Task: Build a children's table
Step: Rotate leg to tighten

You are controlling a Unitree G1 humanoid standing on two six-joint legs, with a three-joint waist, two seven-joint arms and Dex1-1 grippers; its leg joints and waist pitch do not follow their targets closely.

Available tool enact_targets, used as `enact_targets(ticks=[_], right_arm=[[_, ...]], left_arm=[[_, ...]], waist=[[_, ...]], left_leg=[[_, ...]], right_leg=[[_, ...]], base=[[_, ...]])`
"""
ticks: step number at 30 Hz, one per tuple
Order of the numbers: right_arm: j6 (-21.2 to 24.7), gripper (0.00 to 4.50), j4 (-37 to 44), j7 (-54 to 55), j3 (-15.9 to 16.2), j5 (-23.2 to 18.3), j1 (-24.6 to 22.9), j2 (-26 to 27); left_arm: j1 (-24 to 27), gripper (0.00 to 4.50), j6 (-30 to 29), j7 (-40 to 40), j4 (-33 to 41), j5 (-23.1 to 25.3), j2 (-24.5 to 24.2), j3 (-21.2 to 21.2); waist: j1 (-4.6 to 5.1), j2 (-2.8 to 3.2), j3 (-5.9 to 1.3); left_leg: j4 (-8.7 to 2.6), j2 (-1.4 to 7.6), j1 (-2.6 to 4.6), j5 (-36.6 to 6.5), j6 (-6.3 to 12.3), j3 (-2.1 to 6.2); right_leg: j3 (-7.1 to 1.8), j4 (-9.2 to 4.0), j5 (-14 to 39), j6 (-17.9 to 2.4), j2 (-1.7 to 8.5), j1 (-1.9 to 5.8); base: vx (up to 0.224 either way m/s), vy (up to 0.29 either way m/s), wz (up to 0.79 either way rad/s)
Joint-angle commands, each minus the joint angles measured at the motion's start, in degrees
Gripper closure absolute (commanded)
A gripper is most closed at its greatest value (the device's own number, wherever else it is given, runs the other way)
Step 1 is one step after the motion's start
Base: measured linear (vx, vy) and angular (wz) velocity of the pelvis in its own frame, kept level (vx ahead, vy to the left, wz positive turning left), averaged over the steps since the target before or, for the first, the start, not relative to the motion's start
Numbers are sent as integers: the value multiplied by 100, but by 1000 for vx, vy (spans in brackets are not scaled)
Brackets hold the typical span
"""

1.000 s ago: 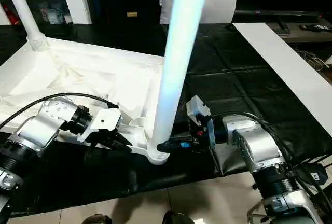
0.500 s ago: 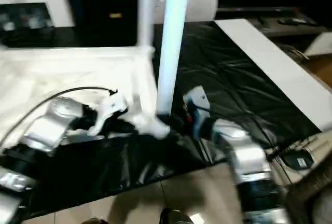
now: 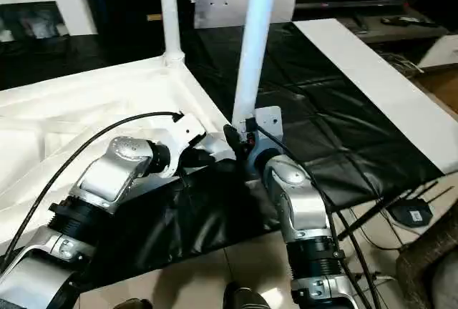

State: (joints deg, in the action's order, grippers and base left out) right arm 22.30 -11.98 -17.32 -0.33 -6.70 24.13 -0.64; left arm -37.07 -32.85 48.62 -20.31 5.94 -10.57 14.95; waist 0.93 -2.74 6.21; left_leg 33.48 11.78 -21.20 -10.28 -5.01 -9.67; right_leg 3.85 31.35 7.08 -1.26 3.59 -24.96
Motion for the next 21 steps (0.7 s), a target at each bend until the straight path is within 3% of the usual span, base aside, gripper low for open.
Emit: enact_targets(ticks=[1, 7, 9, 12, 15, 18, 21], right_arm=[[-36, 106, 58, -197, 11, -169, -43, -55], [-169, 58, 302, -765, -15, -361, -239, -443], [-160, 48, 414, -1042, -5, -421, -316, -610], [-84, 17, 541, -1381, -7, -501, -408, -886], [13, 4, 699, -2497, 39, -822, -491, -1634], [-18, 4, 721, -2893, 110, -901, -490, -1863], [-185, 4, 716, -3842, 289, -1055, -427, -2315]], left_arm=[[-26, 450, 328, 287, 276, -326, 29, 61], [46, 450, 478, 431, 214, -320, -229, 23], [38, 450, 535, 526, 166, -339, -304, 7], [10, 450, 705, 700, 74, -334, -429, 41], [-12, 450, 1091, 1370, -76, -428, -764, 168], [-2, 450, 1265, 1619, -104, -440, -891, 252], [74, 450, 1759, 2457, -66, -543, -1256, 506]], waist=[[-25, 17, -381], [-88, 11, -392], [-105, -15, -403], [-138, -10, -410], [-148, -5, -401], [-148, -6, -404], [-179, 4, -417]], left_leg=[[-442, 67, 47, -1459, 336, 0], [-403, 61, 55, -1262, 399, -48], [-408, 54, 11, -1079, 430, -47], [-400, 56, 14, -943, 477, -52], [-399, 51, 21, -1002, 544, -49], [-399, 62, 23, -1054, 520, -45], [-396, 96, 53, -1032, 559, -38]], right_leg=[[-204, -362, 2450, -737, 348, 329], [-238, -328, 2324, -759, 336, 319], [-238, -297, 2212, -778, 334, 357], [-236, -292, 2127, -770, 324, 363], [-222, -315, 2217, -764, 310, 375], [-222, -310, 2362, -780, 319, 360], [-226, -296, 2288, -854, 333, 344]], base=[[0, 0, 0], [0, 0, 0], [0, 0, 0], [0, 0, 0], [0, 0, 0], [0, 0, 0], [0, 0, 0]])
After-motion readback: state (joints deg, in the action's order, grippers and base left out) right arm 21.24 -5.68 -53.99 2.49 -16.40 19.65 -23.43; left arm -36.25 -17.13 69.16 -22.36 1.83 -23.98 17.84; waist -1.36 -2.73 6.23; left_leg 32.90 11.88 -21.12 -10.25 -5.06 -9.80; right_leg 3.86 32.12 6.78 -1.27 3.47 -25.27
